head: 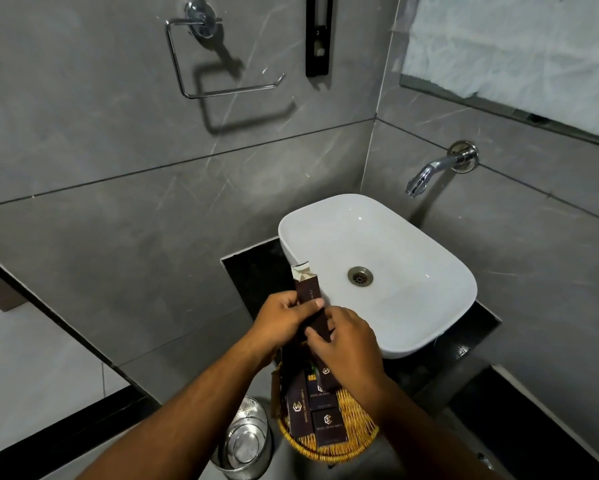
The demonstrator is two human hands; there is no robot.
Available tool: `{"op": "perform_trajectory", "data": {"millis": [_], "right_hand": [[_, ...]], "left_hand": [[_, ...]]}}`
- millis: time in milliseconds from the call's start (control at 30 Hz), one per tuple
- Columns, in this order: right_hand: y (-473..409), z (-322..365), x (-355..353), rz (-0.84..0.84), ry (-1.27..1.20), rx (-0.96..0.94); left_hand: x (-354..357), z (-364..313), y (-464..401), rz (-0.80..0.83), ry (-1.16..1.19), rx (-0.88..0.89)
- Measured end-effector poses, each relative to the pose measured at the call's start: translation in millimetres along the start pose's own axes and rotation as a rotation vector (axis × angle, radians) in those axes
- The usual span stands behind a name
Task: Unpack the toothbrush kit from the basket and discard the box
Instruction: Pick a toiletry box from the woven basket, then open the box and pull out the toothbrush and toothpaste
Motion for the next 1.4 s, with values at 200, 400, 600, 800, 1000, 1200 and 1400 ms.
{"op": "perform_trajectory", "data": {"millis": [200,400,600,800,1000,1200,1400], "right_hand": [[-34.0,7.9,-46.6,-0.105,-0.397,0.109],[-71.9,33.7,-73.7,0.18,-0.283,0.077],[-72.0,17.2,-73.7,0.349,-0.534,0.175],[-60.7,0.2,-57.0,0.368,-0.713,0.353],[-53.3,-11.2,-45.9,0.38,-0.871,0.352],[-48.4,-13.6,-34.8,0.298,-0.997,0.431],[-31.7,-22.7,-17.3,0.365,-1.162,0.606]], "left_hand": [[-5.9,-5.7,4.5,0.04,0.001,0.043],[1.9,-9.3,8.1,0.143,-0.073,0.051],[-5.0,-13.0,8.8,0.233,-0.076,0.006],[-9.4,-13.8,10.1,0.268,-0.102,-0.026],[-11.5,-12.4,8.0,0.37,-0.101,-0.091],[-14.6,-17.4,4.3,0.447,-0.183,-0.167],[-33.5,-35.9,-0.1,0.581,-0.42,-0.28]]}}
Point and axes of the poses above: each hand's wrist, its own y-axis away from the middle knuckle, its own x-axis out of the palm, z = x × y, the point moved 2 cm from there along -y, towards the middle knuckle, and after that the axes turned 6 degrees about y, right-handed, at the moved point
